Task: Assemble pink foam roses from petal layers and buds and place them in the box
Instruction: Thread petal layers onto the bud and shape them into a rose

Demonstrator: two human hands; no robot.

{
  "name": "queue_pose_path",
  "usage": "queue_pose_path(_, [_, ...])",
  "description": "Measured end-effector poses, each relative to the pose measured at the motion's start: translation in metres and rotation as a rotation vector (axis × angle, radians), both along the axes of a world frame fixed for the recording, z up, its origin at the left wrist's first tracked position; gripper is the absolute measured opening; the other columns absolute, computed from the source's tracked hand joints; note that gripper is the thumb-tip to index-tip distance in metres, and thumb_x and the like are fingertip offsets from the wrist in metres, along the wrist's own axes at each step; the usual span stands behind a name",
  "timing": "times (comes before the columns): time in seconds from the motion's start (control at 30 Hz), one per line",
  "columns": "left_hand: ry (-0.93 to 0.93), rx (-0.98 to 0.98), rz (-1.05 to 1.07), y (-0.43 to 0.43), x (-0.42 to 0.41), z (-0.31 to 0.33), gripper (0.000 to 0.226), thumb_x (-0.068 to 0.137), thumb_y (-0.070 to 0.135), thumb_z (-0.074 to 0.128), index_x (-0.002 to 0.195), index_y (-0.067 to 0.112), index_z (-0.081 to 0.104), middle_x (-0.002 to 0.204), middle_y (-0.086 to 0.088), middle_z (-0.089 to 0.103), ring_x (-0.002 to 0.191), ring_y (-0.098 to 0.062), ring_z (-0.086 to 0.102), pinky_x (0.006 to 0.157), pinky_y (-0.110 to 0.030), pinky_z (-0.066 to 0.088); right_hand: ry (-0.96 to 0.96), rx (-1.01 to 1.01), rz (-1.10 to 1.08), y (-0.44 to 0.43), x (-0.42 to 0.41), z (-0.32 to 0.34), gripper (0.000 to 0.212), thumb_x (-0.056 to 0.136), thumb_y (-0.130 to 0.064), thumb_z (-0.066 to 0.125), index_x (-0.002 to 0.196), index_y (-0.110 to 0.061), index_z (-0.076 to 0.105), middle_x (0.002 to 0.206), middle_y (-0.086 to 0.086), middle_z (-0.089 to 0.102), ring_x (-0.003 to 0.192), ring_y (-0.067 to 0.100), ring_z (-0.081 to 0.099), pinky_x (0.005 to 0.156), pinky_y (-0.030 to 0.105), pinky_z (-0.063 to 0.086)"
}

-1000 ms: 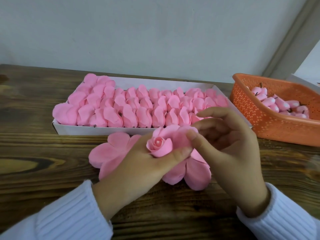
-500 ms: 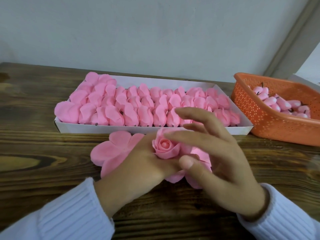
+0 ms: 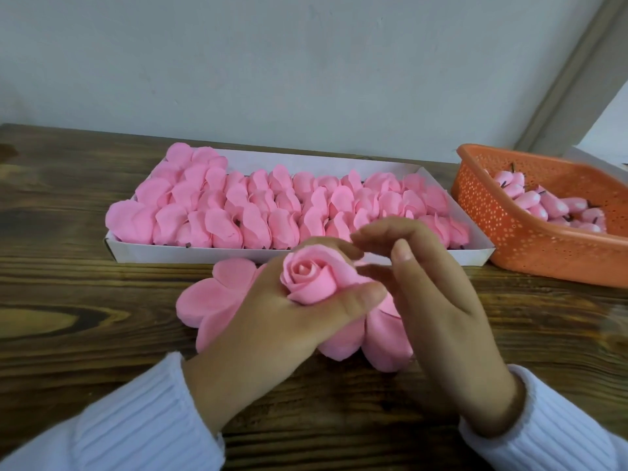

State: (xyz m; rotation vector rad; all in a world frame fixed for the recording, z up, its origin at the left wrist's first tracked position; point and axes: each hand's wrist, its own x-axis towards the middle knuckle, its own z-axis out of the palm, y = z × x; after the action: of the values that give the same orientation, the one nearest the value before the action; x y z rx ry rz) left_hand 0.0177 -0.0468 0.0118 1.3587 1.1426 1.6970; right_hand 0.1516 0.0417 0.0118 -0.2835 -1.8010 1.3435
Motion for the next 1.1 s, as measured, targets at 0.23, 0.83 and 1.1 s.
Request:
queue_pose_path(0.23, [-0.249,-0.038,-0.003,0.007,0.008,-0.007,0.025,0.067,0.026,0.077,0.089,0.016,0.071,0.072,-0.005,0.069,0.061,-0.013,0.067,0.057,-0.022,0.053,-0.294,-0.058,0.115,-0.002,-0.004,-0.002,0.022,0.093,-0.019,0.048,0.076,-0.01,0.059,0.061,-0.002,0.058,0.056,0.009,0.051,0.056,0.018,0.042])
queue_pose_path(0.83, [-0.434,-0.075,0.117,0.005,0.011,0.006,0.026,0.057,0.044,0.075,0.056,0.022,0.062,0.074,-0.006,0.058,0.057,-0.025,0.052,0.049,-0.031,0.045,-0.307,-0.102,0.248,-0.004,-0.004,-0.004,0.018,0.091,-0.015,0.05,0.075,-0.014,0.058,0.065,0.0,0.06,0.055,0.004,0.051,0.054,0.012,0.04])
queue_pose_path(1.1, [-0.445,-0.132,0.082,0.006,0.013,0.008,0.034,0.057,0.058,0.072,0.059,0.024,0.065,0.066,-0.003,0.059,0.066,-0.035,0.047,0.048,-0.027,0.045,-0.141,-0.458,0.365,-0.013,-0.01,-0.008,0.031,0.084,-0.013,0.058,0.115,-0.011,0.053,0.079,0.006,0.062,0.06,0.02,0.053,0.048,0.018,0.041])
